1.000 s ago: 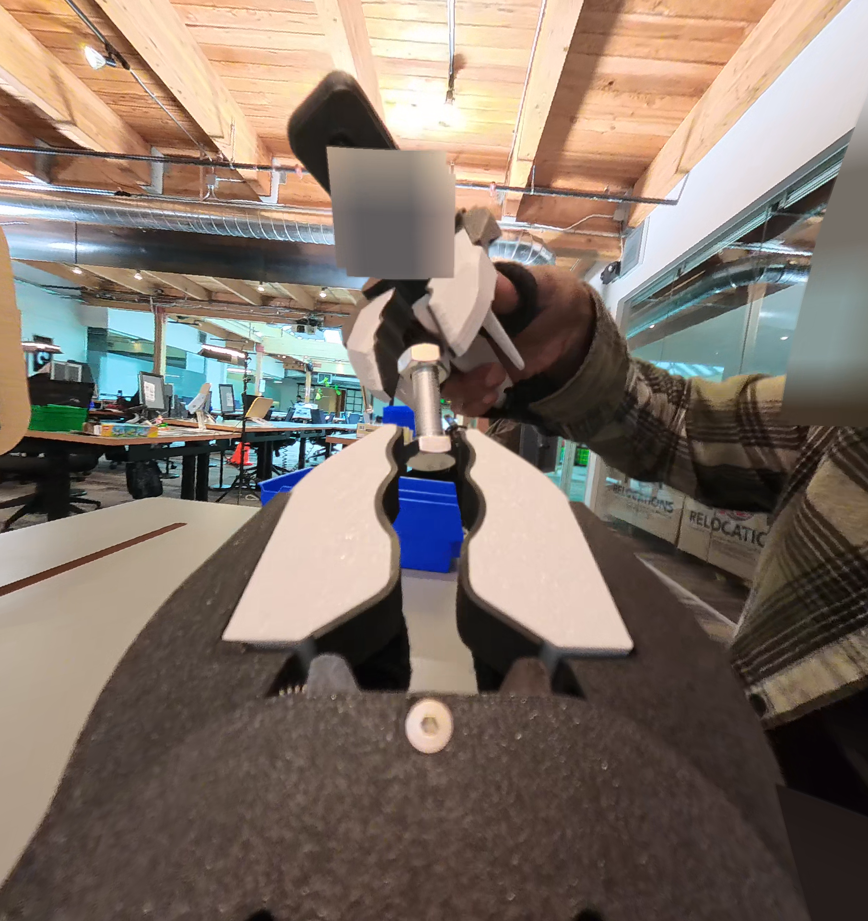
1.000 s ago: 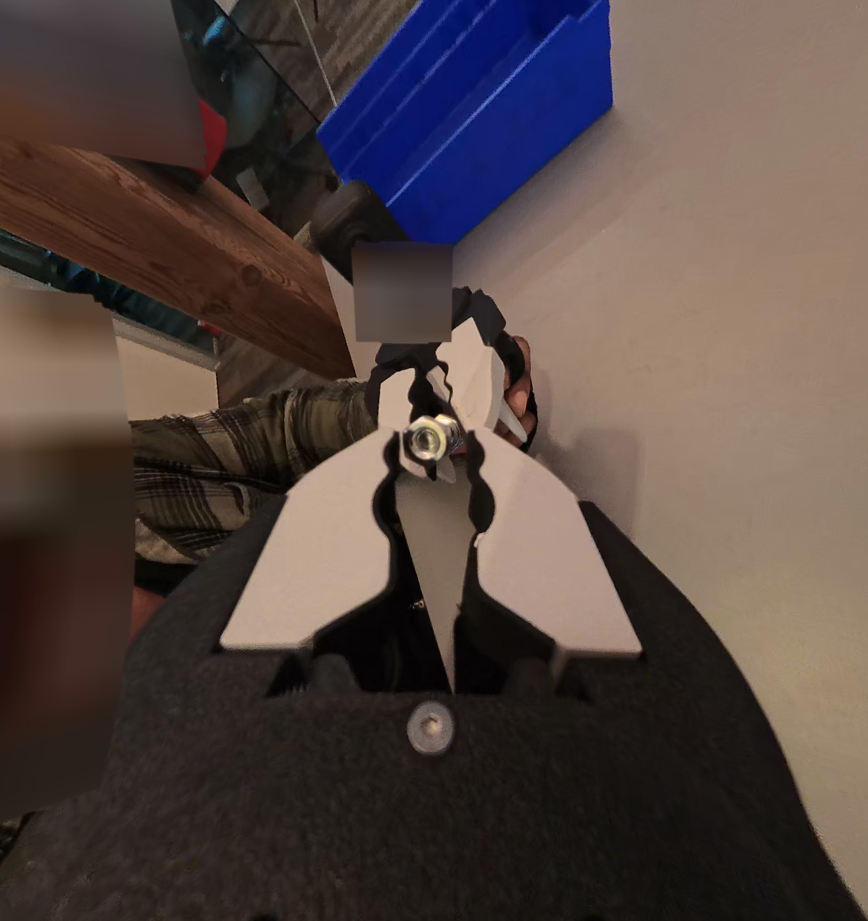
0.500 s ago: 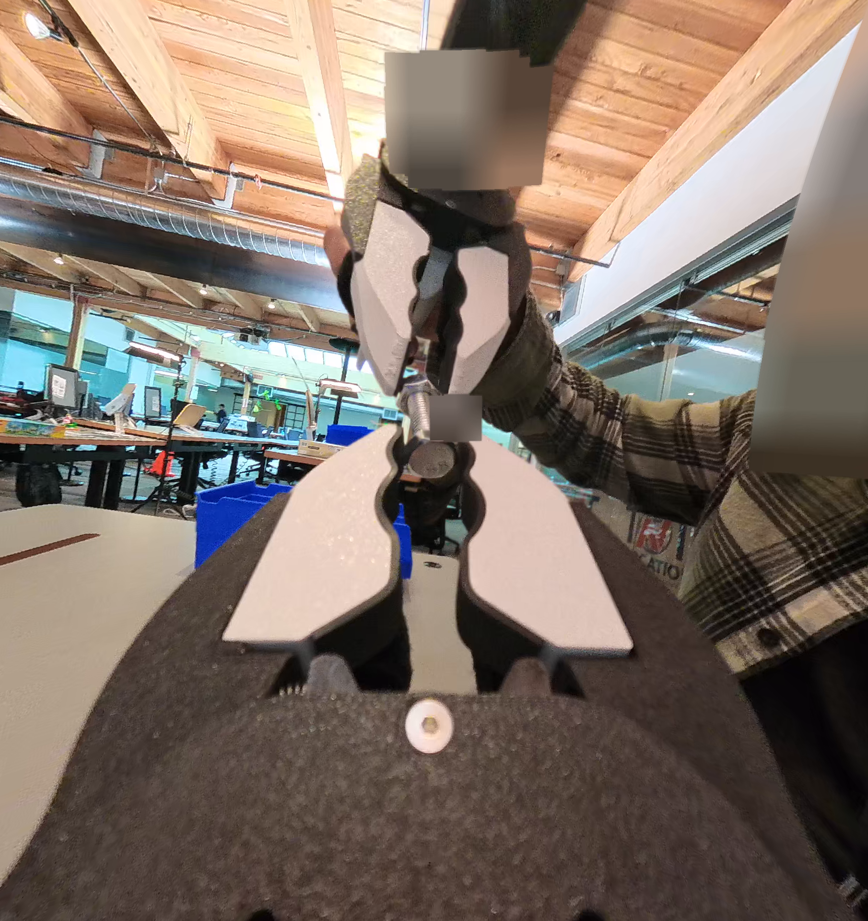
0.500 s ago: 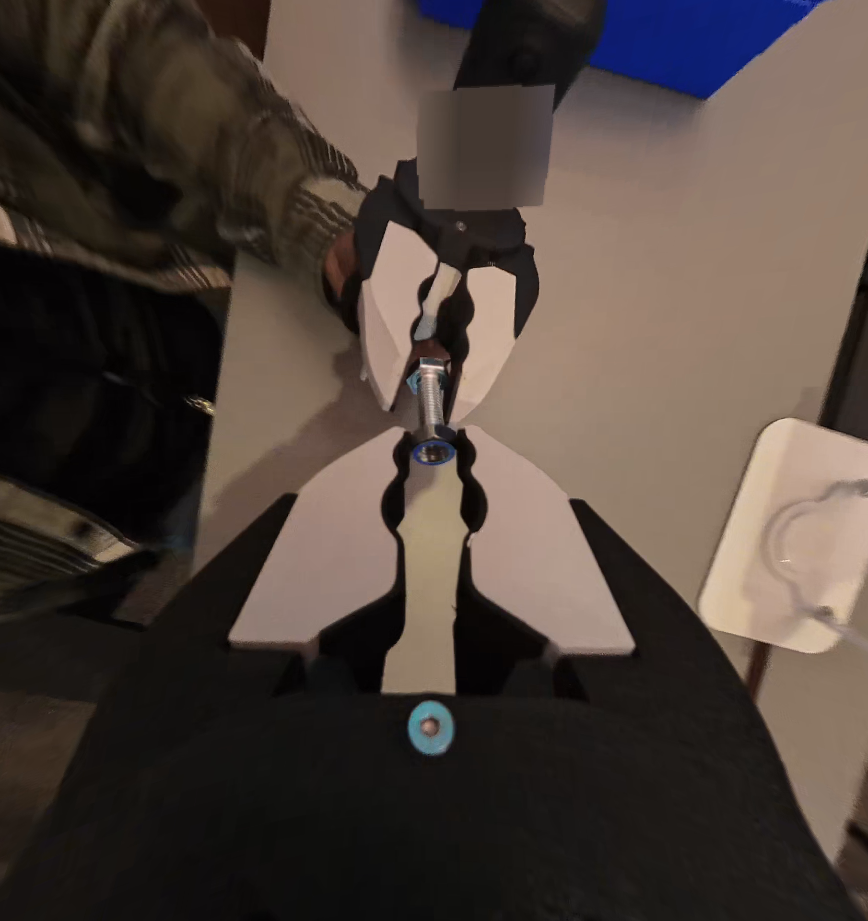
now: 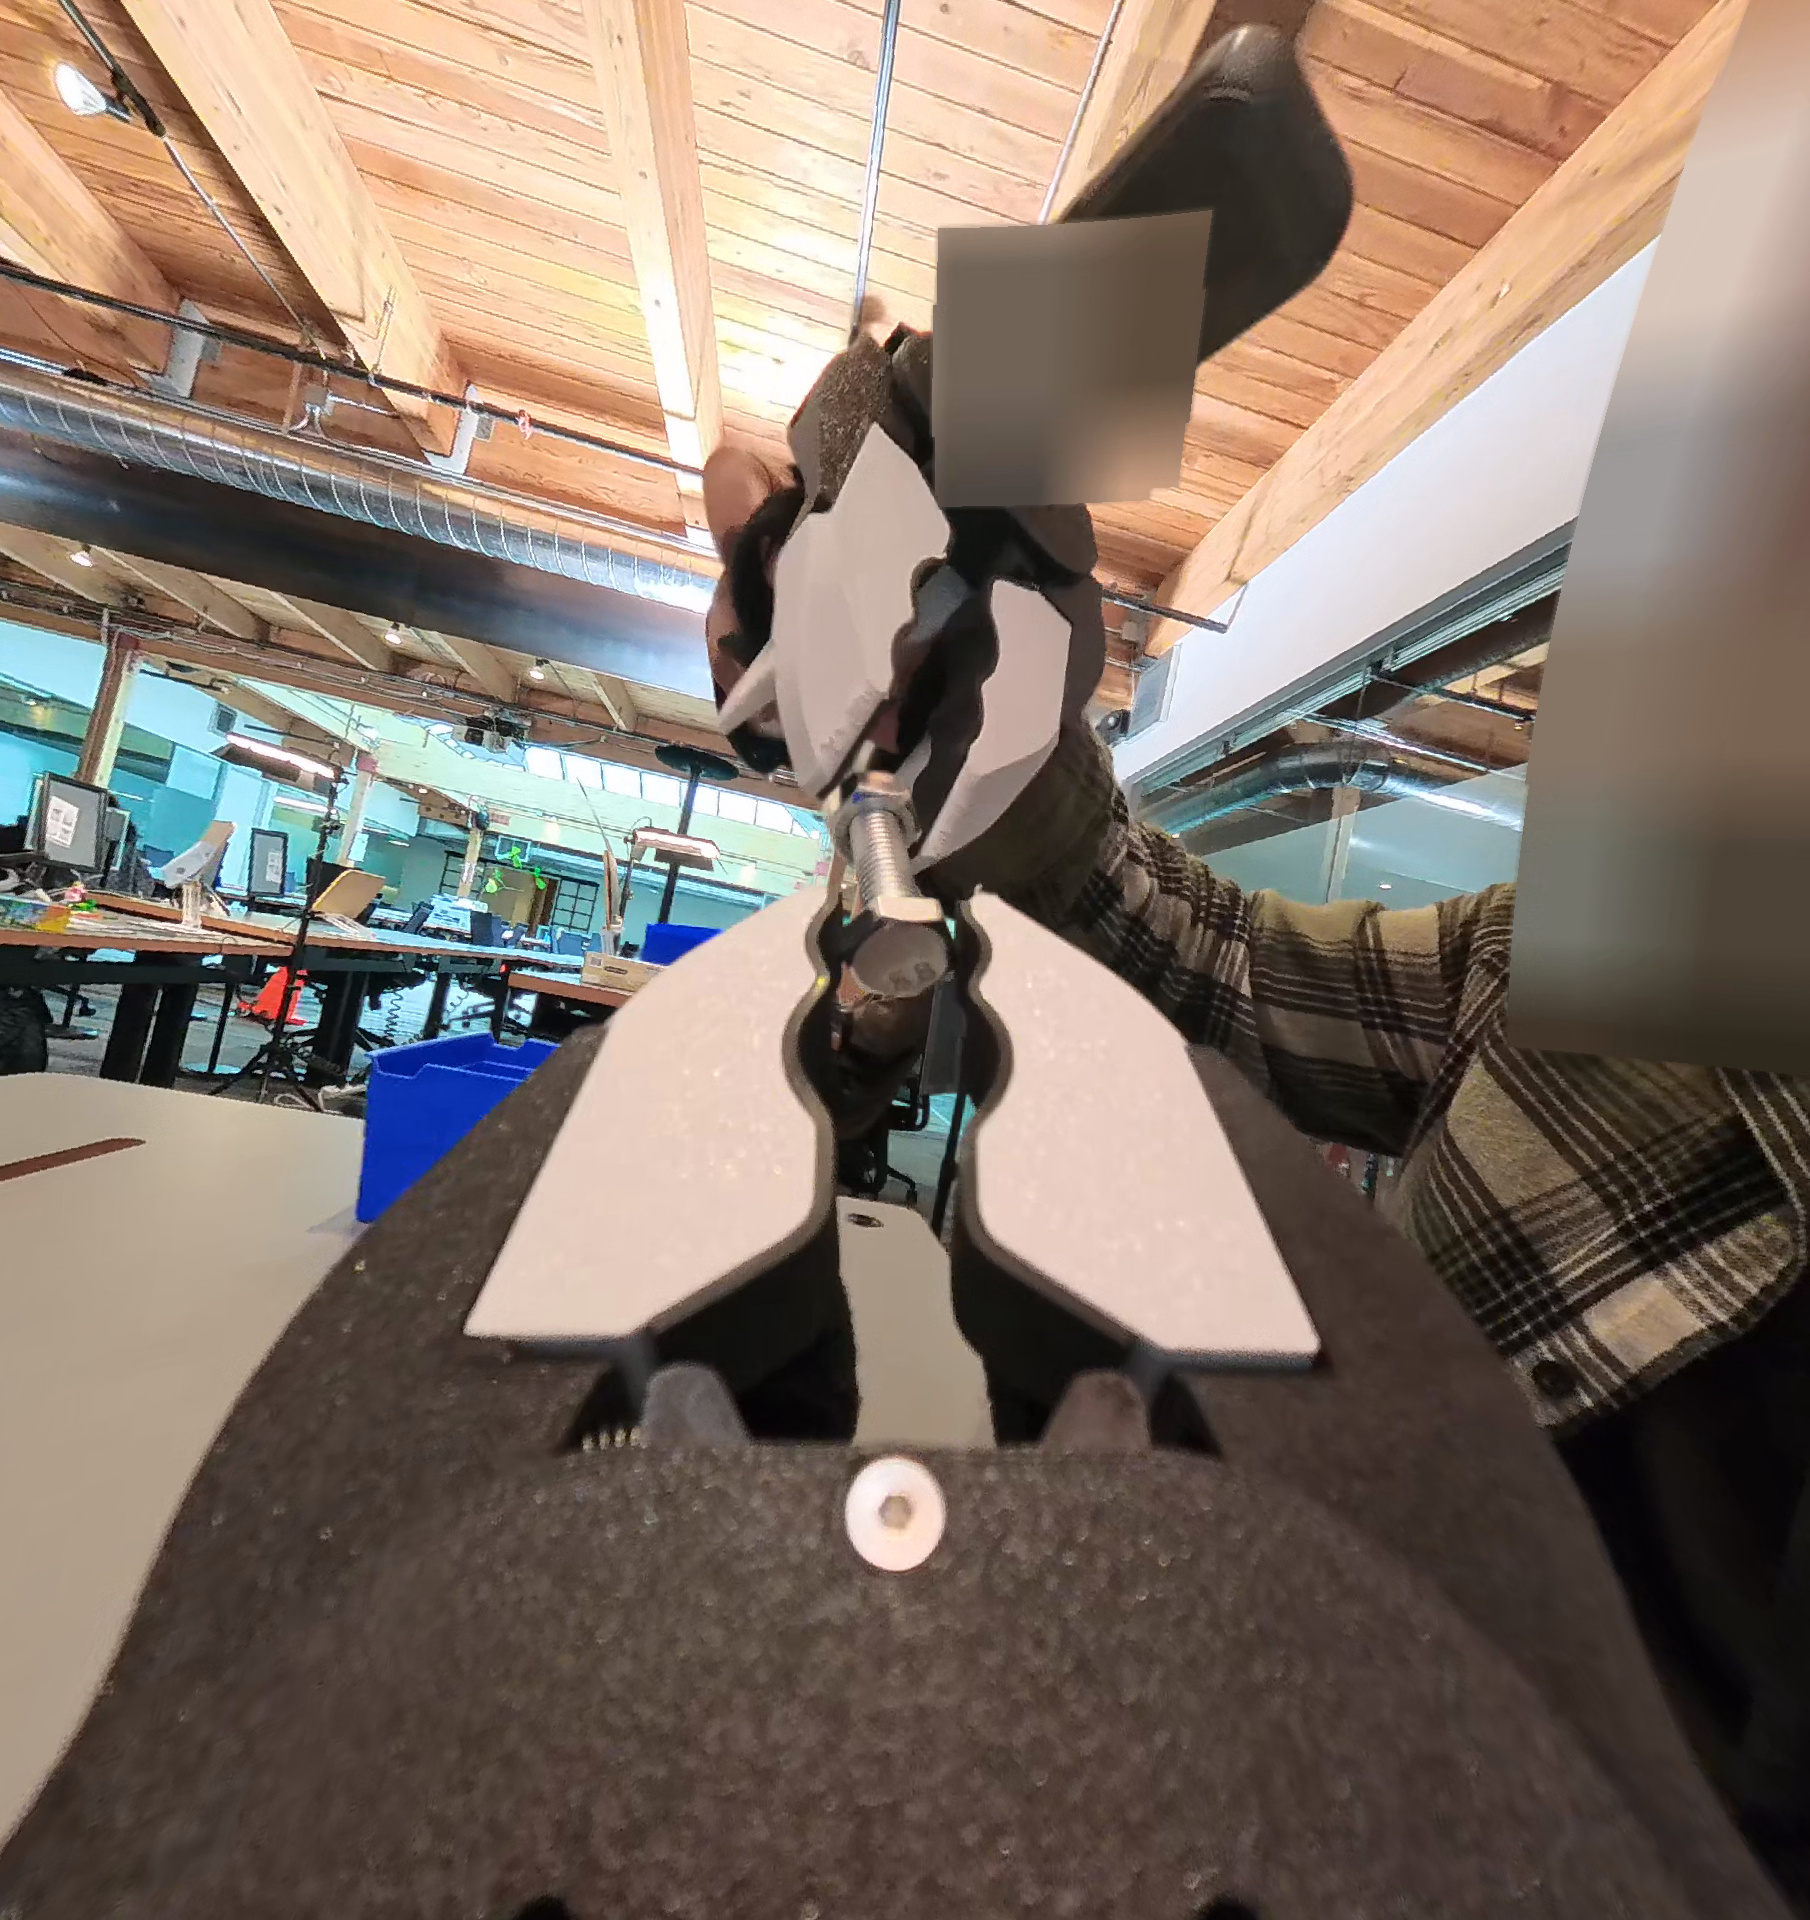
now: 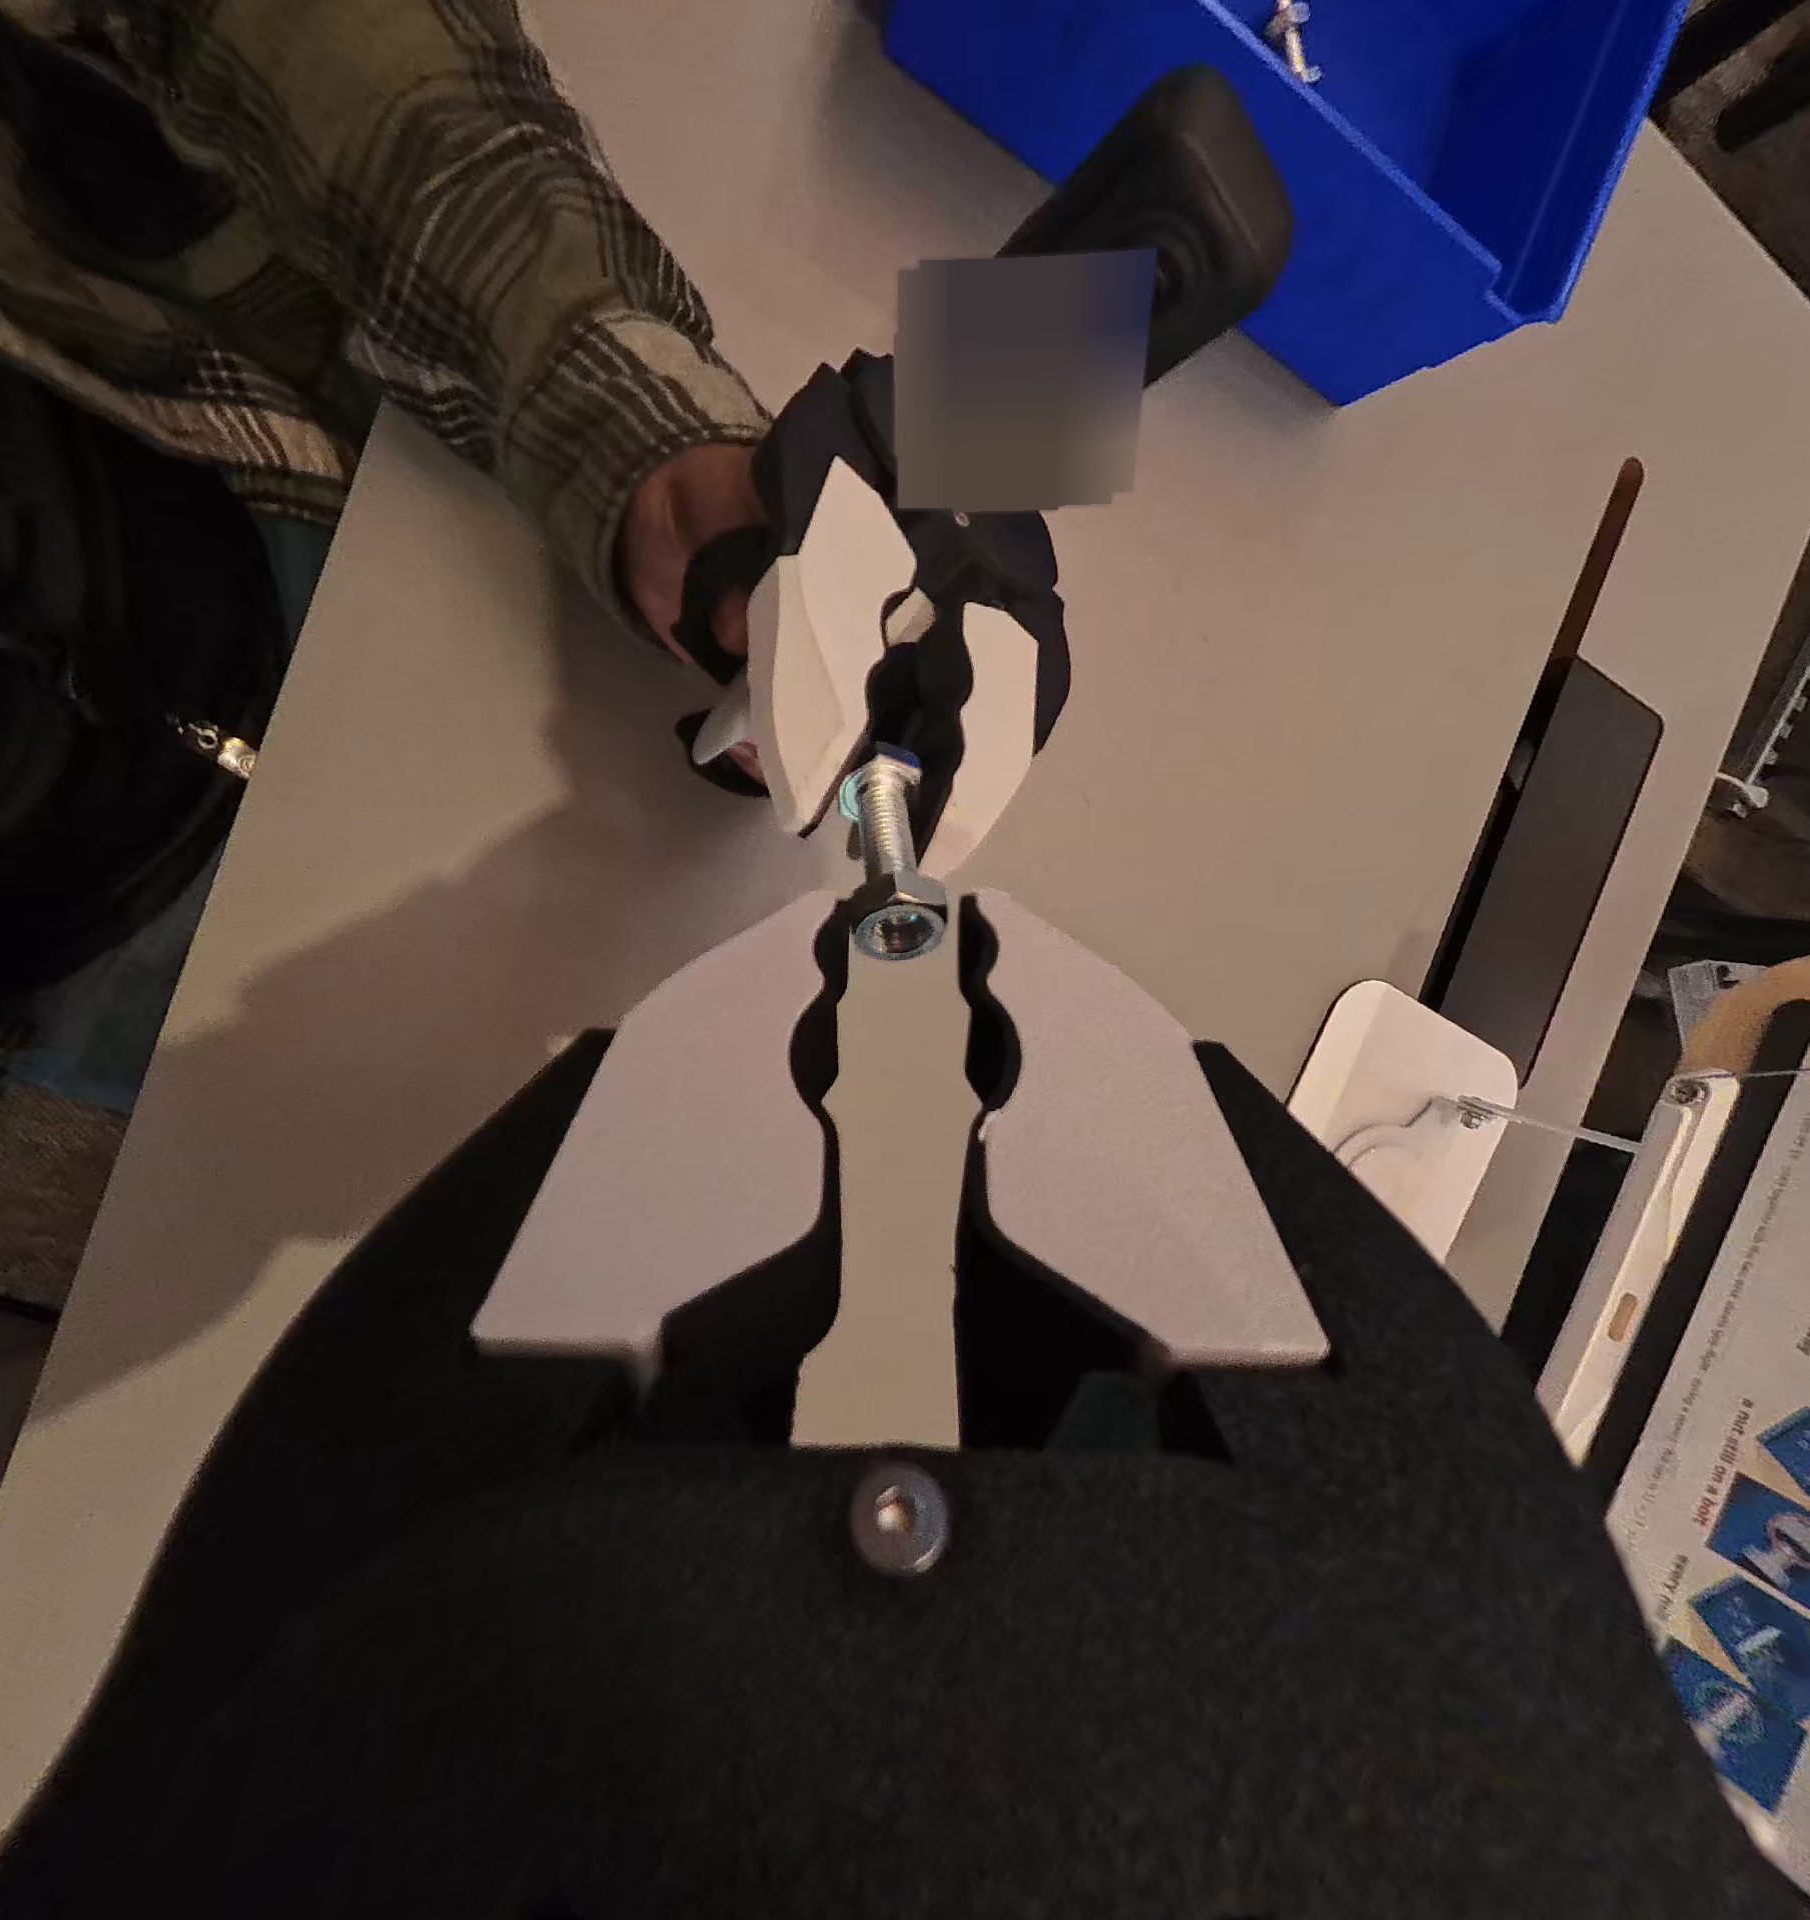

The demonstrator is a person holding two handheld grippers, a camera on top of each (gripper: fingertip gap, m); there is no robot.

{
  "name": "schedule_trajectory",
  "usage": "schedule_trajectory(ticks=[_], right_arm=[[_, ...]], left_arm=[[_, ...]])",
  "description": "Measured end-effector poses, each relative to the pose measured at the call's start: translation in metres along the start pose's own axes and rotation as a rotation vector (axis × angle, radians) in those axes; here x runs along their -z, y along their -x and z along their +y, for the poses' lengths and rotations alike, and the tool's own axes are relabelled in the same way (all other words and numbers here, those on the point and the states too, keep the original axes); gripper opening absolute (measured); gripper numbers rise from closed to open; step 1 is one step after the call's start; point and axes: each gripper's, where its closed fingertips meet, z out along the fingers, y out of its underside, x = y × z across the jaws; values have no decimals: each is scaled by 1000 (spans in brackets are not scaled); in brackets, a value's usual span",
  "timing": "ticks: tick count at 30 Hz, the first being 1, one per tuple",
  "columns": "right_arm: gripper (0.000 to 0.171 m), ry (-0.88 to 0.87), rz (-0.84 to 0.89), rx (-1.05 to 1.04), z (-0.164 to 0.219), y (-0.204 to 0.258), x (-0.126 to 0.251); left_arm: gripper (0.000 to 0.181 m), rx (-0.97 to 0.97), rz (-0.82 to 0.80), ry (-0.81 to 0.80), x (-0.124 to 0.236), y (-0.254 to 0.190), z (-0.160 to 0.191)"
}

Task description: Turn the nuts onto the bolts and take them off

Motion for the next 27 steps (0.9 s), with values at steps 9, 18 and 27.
schedule_trajectory(ticks=[9, 18, 27], right_arm=[[54, -337, -12, -458, -11, -7, 16], [48, -739, -139, -929, -3, -3, 4], [18, -630, -194, -879, -8, 1, -6]], left_arm=[[19, -17, -4, -26, 2, -1, -7], [19, -22, -8, -21, 1, -1, -4], [20, -30, -19, -5, 0, 0, -2]])
